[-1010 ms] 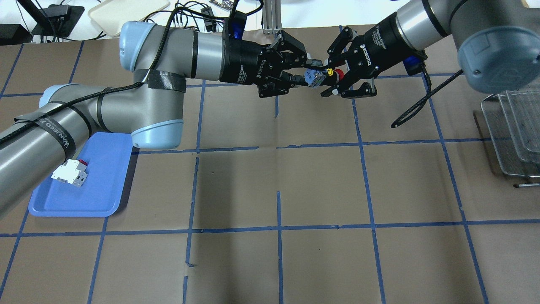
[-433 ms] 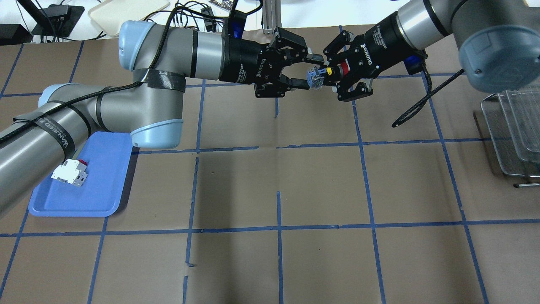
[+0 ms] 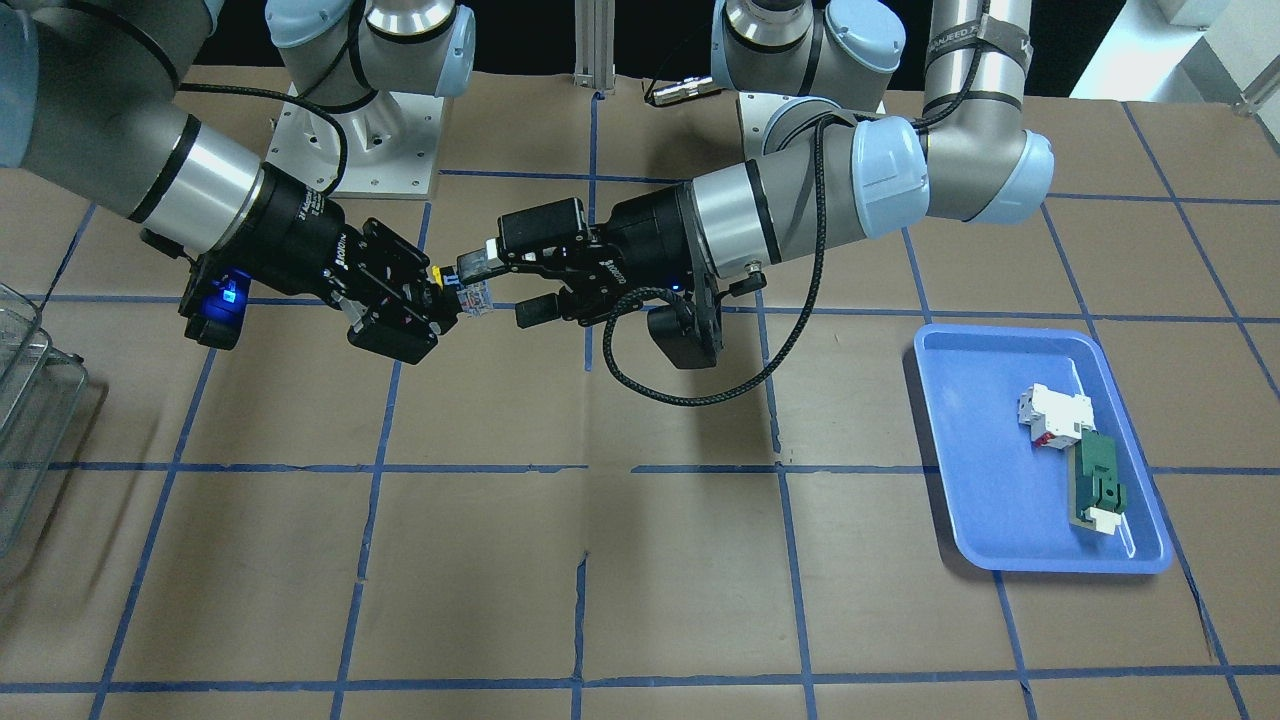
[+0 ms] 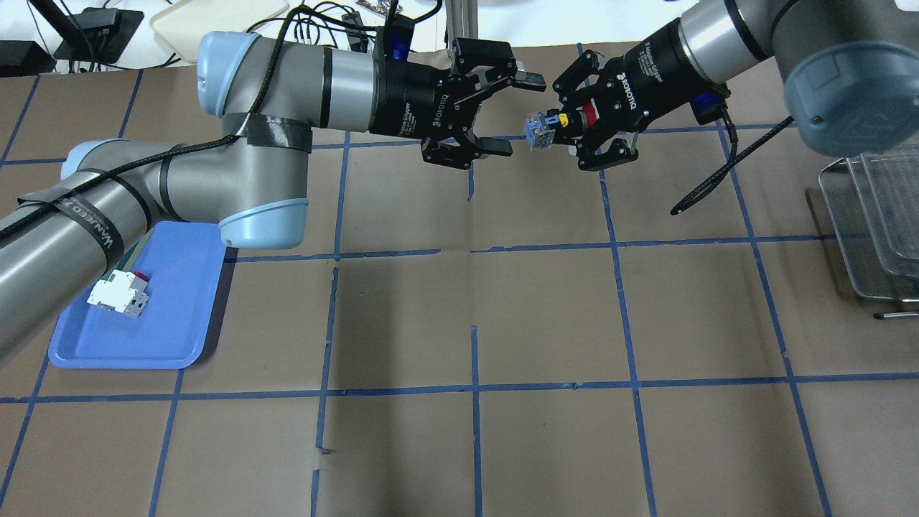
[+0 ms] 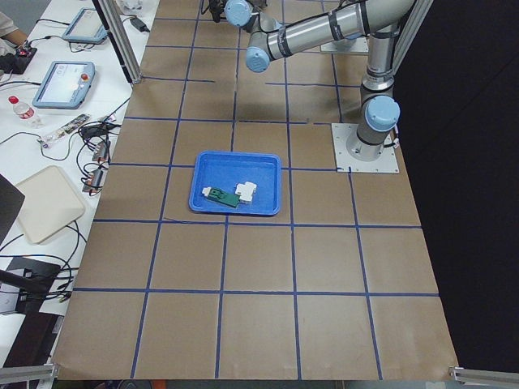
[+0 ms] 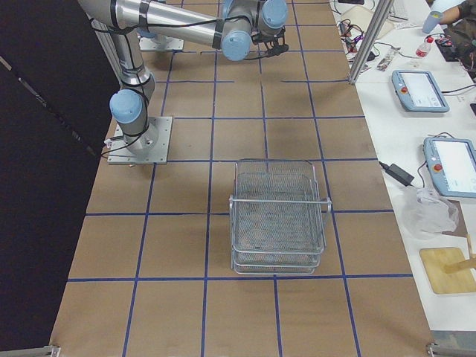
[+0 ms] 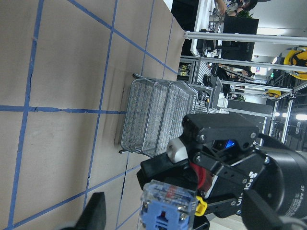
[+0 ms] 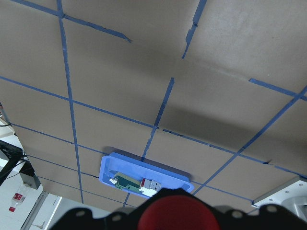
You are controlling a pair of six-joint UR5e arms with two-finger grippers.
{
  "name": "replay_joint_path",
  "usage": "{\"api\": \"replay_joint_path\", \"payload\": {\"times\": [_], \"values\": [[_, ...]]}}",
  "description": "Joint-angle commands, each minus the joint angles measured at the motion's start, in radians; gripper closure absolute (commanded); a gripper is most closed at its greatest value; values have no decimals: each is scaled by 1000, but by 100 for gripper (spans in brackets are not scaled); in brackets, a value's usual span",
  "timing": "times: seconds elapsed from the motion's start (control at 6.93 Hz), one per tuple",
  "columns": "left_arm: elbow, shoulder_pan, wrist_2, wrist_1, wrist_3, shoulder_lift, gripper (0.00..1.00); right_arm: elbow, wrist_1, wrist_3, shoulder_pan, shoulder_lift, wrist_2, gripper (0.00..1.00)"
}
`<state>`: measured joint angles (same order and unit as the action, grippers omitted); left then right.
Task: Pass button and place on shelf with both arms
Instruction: 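Open the left gripper and pull it back while the right gripper holds the button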
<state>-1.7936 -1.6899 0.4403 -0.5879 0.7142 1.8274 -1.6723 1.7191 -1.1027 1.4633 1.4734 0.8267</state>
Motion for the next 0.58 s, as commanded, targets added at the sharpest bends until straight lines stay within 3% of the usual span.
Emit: {"api": "replay_joint_path", "payload": {"times": [0.0,0.14,0.43], "values": [[19,59,18,-56,8,-20,0,-1,-4,198,-87,-1,14,100],[37,81,31,-108,7,-34,0,0,-3,353,-137,1,41,100],[114,64,220,-284,-7,-50,0,9,10,734,-217,-1,232,100]]}}
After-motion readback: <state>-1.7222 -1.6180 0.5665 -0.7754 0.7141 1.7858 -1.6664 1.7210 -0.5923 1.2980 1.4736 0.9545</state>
